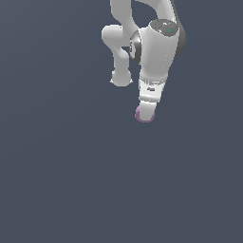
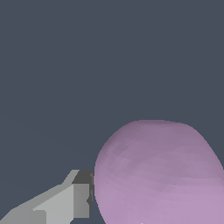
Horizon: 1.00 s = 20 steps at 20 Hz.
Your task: Pick up the object and move it to a goal position.
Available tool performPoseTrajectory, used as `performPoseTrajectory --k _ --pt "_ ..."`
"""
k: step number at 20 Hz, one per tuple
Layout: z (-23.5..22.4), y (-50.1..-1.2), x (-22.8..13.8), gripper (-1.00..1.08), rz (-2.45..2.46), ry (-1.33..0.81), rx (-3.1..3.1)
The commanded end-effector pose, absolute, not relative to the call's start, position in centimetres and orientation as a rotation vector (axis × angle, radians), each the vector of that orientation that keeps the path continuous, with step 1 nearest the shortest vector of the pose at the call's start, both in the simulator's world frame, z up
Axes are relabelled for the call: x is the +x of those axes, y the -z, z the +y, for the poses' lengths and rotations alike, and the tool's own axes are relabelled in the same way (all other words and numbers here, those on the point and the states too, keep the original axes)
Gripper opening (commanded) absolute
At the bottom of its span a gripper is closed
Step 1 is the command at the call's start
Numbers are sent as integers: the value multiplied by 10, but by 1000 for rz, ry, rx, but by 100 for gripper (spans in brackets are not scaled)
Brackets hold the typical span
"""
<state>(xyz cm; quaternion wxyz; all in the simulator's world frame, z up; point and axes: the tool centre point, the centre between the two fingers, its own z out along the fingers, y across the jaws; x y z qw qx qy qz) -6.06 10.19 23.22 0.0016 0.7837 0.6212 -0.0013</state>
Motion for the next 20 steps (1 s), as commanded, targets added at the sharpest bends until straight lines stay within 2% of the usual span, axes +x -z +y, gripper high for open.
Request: performPoseTrajectory --k 1,11,20 --pt "121 -256 -71 -100 1950 5 2460" --pt "181 -329 -98 -100 1951 2 2462" --pt "198 -351 -103 -100 1950 0 2463"
